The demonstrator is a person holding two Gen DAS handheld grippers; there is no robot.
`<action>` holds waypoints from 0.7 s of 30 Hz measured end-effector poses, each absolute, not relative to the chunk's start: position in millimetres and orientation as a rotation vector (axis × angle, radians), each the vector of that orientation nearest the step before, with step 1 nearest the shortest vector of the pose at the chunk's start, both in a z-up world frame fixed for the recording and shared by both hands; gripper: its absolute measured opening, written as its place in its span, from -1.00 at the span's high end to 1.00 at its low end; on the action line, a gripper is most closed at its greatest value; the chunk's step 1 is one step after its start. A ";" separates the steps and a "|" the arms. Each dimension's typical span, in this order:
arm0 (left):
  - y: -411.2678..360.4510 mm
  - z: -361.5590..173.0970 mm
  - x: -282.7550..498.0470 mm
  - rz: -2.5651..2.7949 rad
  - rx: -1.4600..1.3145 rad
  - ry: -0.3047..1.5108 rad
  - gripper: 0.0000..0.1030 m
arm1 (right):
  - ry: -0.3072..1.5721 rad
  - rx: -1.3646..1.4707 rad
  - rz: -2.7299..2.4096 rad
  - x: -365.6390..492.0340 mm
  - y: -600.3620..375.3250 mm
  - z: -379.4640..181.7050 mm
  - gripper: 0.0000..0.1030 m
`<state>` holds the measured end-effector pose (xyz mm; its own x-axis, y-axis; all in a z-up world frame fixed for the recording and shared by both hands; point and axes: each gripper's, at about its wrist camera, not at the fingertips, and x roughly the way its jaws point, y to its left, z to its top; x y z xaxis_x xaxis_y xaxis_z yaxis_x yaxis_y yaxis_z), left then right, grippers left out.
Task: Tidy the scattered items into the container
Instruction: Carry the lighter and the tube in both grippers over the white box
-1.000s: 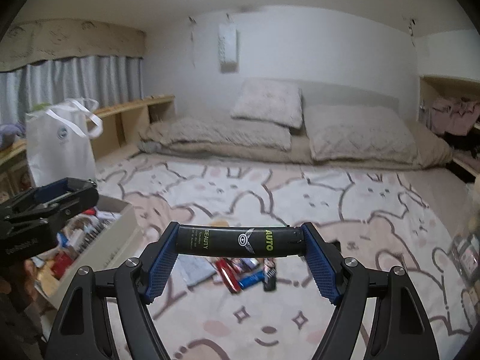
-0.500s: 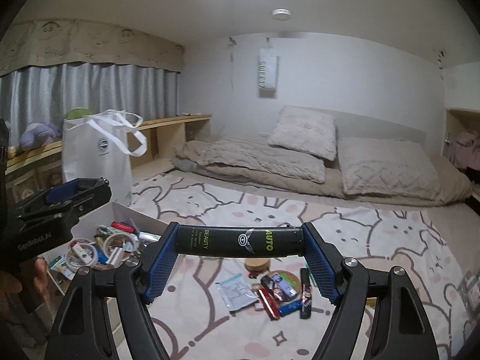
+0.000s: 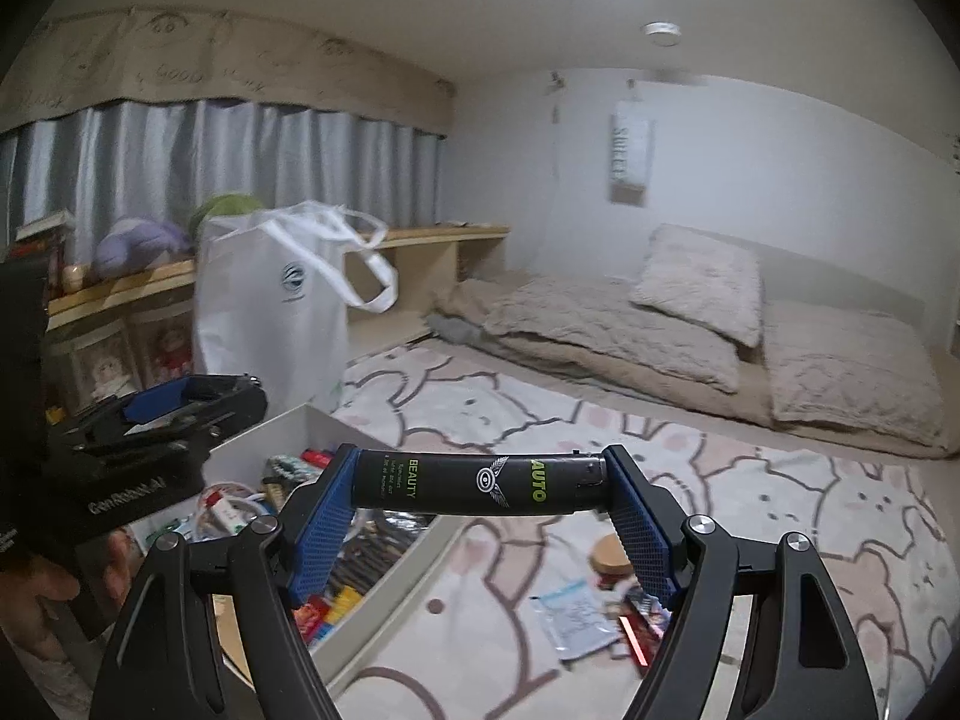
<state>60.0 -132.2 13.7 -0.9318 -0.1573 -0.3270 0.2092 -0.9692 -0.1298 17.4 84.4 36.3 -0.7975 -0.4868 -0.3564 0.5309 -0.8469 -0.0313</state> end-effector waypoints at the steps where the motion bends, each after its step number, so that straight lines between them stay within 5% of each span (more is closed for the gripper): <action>1: -134.3 9.4 58.5 -2.873 0.488 0.206 -0.57 | 0.187 0.465 -2.543 15.8 77.1 34.4 -0.54; 21: -214.9 -56.2 46.5 -2.578 0.750 0.257 -0.57 | 0.326 0.609 -2.391 19.2 0.6 2.1 -0.54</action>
<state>46.5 -214.9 -56.2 -0.7559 -0.3605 -0.5465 0.4612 -0.8857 -0.0536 19.2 0.6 2.1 -0.6867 -0.5263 -0.5015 0.6414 -0.7633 -0.0771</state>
